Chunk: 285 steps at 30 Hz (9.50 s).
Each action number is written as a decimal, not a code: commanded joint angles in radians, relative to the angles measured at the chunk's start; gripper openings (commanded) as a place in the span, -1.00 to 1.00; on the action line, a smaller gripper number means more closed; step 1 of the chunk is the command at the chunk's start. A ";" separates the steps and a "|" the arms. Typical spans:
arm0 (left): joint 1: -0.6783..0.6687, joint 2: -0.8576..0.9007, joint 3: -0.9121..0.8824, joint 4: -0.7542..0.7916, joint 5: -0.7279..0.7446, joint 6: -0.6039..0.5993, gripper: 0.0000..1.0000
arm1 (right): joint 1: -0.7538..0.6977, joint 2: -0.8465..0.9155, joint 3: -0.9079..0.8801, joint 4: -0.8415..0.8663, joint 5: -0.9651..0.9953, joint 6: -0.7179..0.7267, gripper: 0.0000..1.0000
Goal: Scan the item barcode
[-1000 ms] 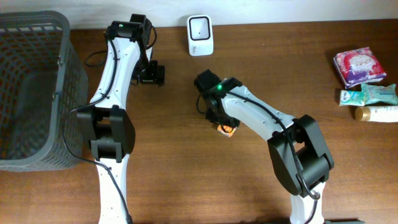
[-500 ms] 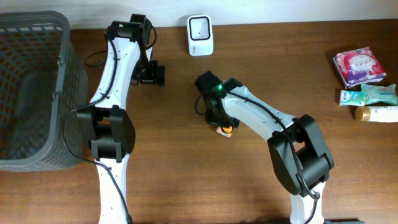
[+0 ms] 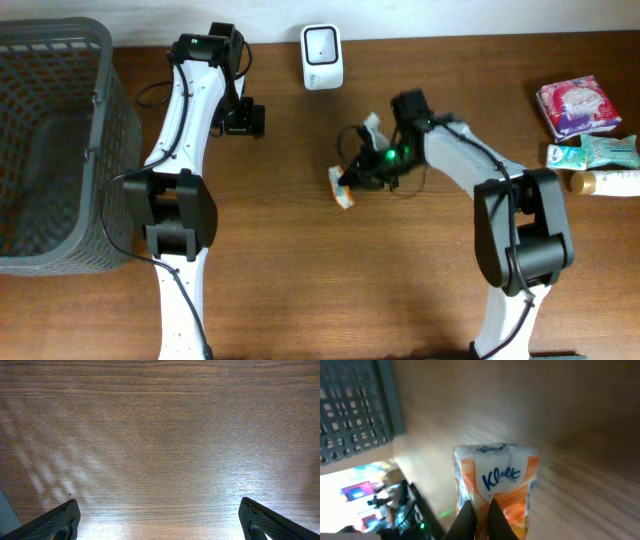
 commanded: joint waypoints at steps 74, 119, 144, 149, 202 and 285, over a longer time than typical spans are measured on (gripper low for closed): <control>0.001 0.006 -0.003 -0.001 -0.010 -0.013 0.98 | -0.043 -0.002 0.082 1.033 0.003 0.605 -0.92; 0.001 0.006 -0.003 -0.002 -0.010 -0.013 0.98 | -0.068 0.126 0.462 -0.201 0.329 -0.066 -0.57; 0.001 0.006 -0.003 -0.001 -0.010 -0.013 0.99 | -0.089 0.247 0.460 -0.205 0.407 -0.575 -0.92; 0.001 0.006 -0.003 -0.001 -0.010 -0.013 0.98 | -0.091 0.202 0.626 -0.153 0.111 -0.337 -0.92; 0.001 0.006 -0.003 -0.001 -0.011 -0.013 0.98 | -0.706 -0.024 0.594 -0.369 1.149 0.024 0.29; -0.003 0.006 -0.003 -0.002 -0.010 -0.013 0.98 | -0.174 -2.071 -1.347 0.568 0.932 -0.143 0.97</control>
